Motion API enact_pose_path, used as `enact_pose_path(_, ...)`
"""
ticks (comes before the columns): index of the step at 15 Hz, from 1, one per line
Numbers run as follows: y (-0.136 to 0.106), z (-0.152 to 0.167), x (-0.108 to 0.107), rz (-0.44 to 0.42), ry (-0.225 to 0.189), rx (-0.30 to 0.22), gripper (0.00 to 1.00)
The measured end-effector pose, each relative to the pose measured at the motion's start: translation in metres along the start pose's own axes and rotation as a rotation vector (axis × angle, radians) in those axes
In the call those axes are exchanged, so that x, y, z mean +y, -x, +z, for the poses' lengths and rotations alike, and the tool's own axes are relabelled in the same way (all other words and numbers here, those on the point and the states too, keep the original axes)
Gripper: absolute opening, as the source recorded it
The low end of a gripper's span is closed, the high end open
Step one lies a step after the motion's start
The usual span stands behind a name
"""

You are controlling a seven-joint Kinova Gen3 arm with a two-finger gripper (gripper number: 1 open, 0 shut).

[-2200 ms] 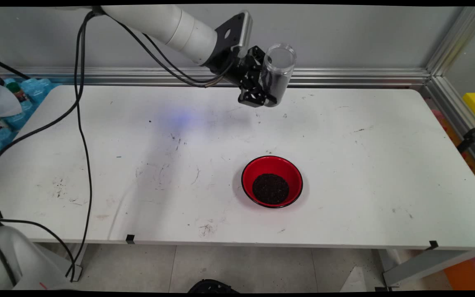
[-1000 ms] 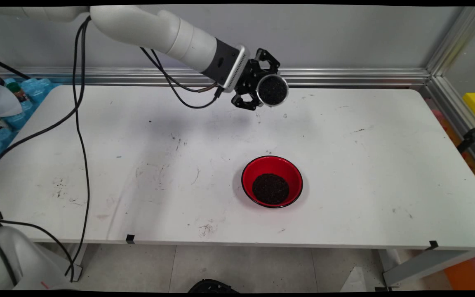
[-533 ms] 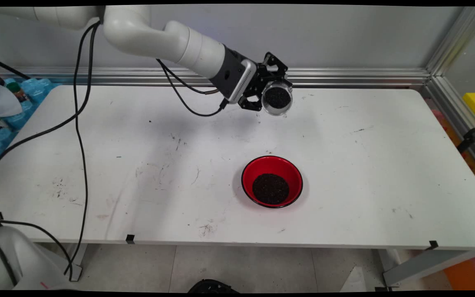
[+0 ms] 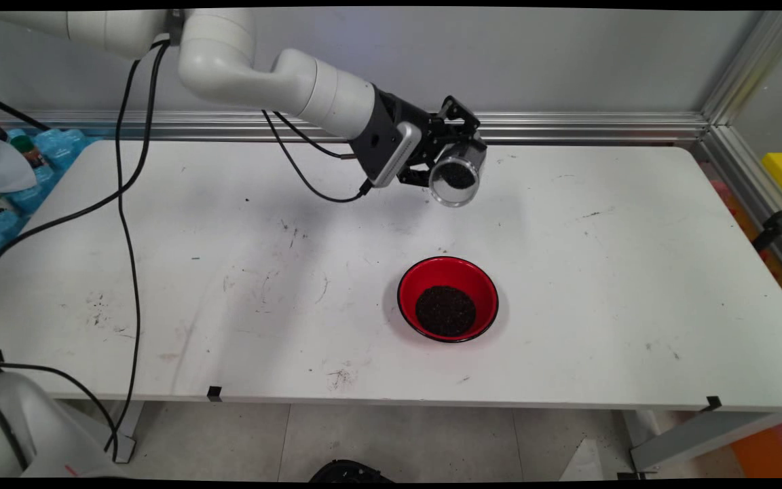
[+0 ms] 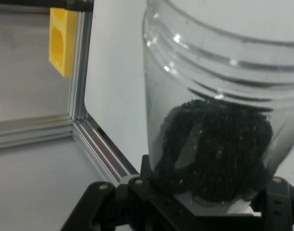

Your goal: Pour the black seasoning powder in the red bowl

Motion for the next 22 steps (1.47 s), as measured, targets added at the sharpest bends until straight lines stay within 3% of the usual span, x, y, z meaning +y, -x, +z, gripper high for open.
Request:
enact_pose_path(5,-0.007,0.002,0.004,0.061,-0.029,0.033,0.0)
enact_pose_path(13,0.012,0.008,0.024,0.096,-0.012,-0.007,0.0)
enact_pose_path(22,0.007,0.017,0.009,0.085,-0.058,0.031,0.0)
